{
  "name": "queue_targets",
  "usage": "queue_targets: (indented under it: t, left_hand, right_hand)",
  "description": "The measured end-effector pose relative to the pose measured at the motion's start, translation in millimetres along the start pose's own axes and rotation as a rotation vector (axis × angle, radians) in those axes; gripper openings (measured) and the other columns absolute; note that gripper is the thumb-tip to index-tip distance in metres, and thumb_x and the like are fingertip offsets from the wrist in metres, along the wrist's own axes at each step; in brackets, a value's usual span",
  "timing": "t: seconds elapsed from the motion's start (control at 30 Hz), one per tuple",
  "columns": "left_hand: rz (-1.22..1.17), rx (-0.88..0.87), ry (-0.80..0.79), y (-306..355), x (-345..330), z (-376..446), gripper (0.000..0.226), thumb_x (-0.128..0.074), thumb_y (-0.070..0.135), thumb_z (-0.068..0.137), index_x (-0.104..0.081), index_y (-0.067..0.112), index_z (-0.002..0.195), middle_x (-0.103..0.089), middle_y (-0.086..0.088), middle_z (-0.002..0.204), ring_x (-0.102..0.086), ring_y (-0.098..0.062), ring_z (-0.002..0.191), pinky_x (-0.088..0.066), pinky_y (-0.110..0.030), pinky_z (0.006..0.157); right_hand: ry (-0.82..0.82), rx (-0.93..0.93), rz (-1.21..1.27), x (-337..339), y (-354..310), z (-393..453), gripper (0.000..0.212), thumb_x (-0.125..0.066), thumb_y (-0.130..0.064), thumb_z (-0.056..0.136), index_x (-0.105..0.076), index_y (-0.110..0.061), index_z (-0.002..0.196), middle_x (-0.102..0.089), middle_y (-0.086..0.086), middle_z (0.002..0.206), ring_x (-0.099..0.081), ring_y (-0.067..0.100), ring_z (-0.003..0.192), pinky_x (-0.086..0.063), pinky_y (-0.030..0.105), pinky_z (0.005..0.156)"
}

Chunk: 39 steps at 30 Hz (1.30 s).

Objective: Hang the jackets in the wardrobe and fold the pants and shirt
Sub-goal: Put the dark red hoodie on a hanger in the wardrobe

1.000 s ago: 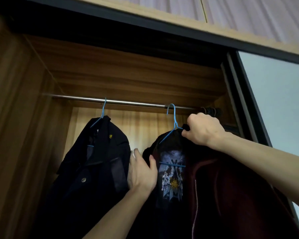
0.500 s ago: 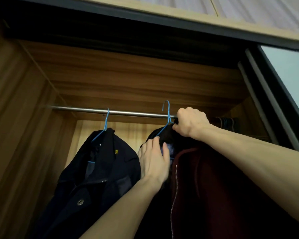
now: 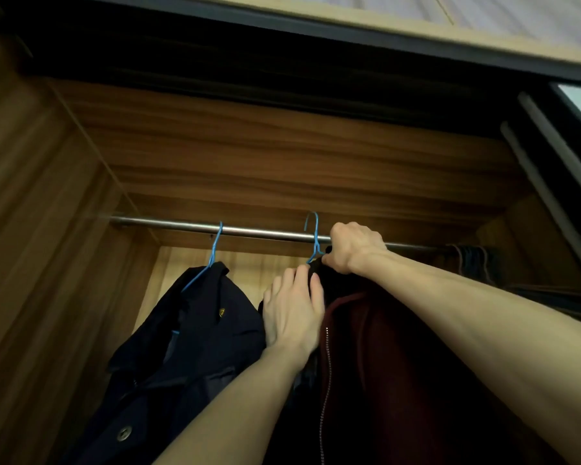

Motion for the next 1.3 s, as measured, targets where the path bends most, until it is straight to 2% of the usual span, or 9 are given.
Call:
queue_targets:
  t: [0.1, 0.3, 0.43, 0.57, 0.7, 0.83, 1.03, 1.13, 1.3]
  left_hand:
    - [-0.038, -0.043, -0.018, 0, -4, -3, 0.039, -0.026, 0.039, 0.112, -0.053, 0.025, 0.137, -0.059, 0.004, 0.127, -0.051, -0.019, 0.120, -0.037, -0.035, 0.104]
    - [-0.061, -0.100, -0.029, -3, 1, -8, 0.032, -0.031, 0.039, 0.111, -0.057, 0.027, 0.126, -0.060, 0.005, 0.119, -0.052, -0.019, 0.113, -0.037, -0.034, 0.099]
    - [-0.035, -0.124, -0.040, -11, 12, -15, 0.034, -0.032, 0.040, 0.111, -0.058, 0.026, 0.128, -0.062, 0.005, 0.118, -0.053, -0.020, 0.110, -0.037, -0.034, 0.096]
    - [-0.018, -0.126, -0.049, -18, 29, -19, 0.035, -0.030, 0.041, 0.111, -0.058, 0.026, 0.127, -0.062, 0.006, 0.116, -0.053, -0.019, 0.106, -0.039, -0.035, 0.095]
    - [0.013, -0.123, -0.046, -28, 47, -21, 0.032, -0.030, 0.038, 0.112, -0.057, 0.027, 0.123, -0.057, 0.009, 0.109, -0.052, -0.018, 0.106, -0.037, -0.033, 0.093]
    - [0.009, -0.108, -0.052, -39, 58, -20, 0.031, -0.030, 0.036, 0.112, -0.057, 0.026, 0.124, -0.060, 0.008, 0.114, -0.052, -0.018, 0.110, -0.037, -0.035, 0.096]
    - [0.004, -0.150, -0.101, -43, 59, -36, 0.031, -0.030, 0.039, 0.111, -0.056, 0.027, 0.121, -0.060, 0.009, 0.112, -0.051, -0.017, 0.107, -0.032, -0.032, 0.088]
    - [-0.046, -0.151, -0.115, -43, 61, -42, 0.032, -0.031, 0.041, 0.111, -0.056, 0.027, 0.125, -0.061, 0.010, 0.113, -0.051, -0.014, 0.110, -0.031, -0.029, 0.090]
    - [-0.131, -0.160, -0.121, -40, 76, -50, 0.034, -0.032, 0.041, 0.111, -0.057, 0.028, 0.128, -0.062, 0.013, 0.116, -0.052, -0.011, 0.112, -0.031, -0.028, 0.091]
  right_hand:
    - [0.006, 0.003, 0.000, -2, 2, -3, 0.030, -0.074, -0.040, 0.089, -0.051, -0.021, 0.096, -0.049, -0.003, 0.081, -0.056, 0.024, 0.084, -0.045, 0.037, 0.074]
    - [-0.043, 0.002, -0.006, -29, -2, -21, 0.029, -0.070, -0.043, 0.092, -0.051, -0.021, 0.092, -0.067, 0.006, 0.118, -0.066, 0.031, 0.112, -0.041, 0.035, 0.077]
    - [-0.055, -0.024, 0.007, -31, -9, -31, 0.031, -0.068, -0.037, 0.093, -0.046, -0.020, 0.079, -0.067, 0.006, 0.114, -0.062, 0.028, 0.096, -0.042, 0.037, 0.075]
    - [-0.052, -0.031, 0.041, -25, -29, -37, 0.025, -0.069, -0.036, 0.093, -0.051, -0.019, 0.095, -0.065, 0.006, 0.116, -0.064, 0.030, 0.111, -0.042, 0.037, 0.077]
    - [-0.027, -0.052, 0.053, -24, -51, -39, 0.023, -0.068, -0.032, 0.095, -0.049, -0.019, 0.099, -0.065, 0.006, 0.121, -0.063, 0.030, 0.117, -0.041, 0.035, 0.078]
    - [-0.036, -0.100, 0.014, -31, -58, -42, 0.019, -0.066, -0.026, 0.096, -0.049, -0.018, 0.098, -0.066, 0.006, 0.119, -0.065, 0.029, 0.107, -0.043, 0.035, 0.075]
    - [-0.114, -0.176, 0.136, -28, -44, -46, 0.039, -0.074, -0.051, 0.091, -0.054, -0.018, 0.098, -0.063, 0.008, 0.115, -0.064, 0.031, 0.117, -0.042, 0.035, 0.079]
    - [-0.216, -0.176, 0.178, -25, -45, -49, 0.051, -0.076, -0.059, 0.085, -0.049, -0.016, 0.081, -0.057, 0.005, 0.103, -0.061, 0.029, 0.099, -0.044, 0.034, 0.077]
    - [-0.315, -0.146, 0.231, -4, -47, -70, 0.048, -0.076, -0.058, 0.086, -0.050, -0.017, 0.087, -0.055, 0.004, 0.099, -0.055, 0.025, 0.090, -0.042, 0.031, 0.076]
Point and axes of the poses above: each hand's wrist, its own z-axis towards the middle knuckle, its own x-axis out of the back of the hand, y = z × x, the point moved 7 cm from there along z, towards the middle knuckle
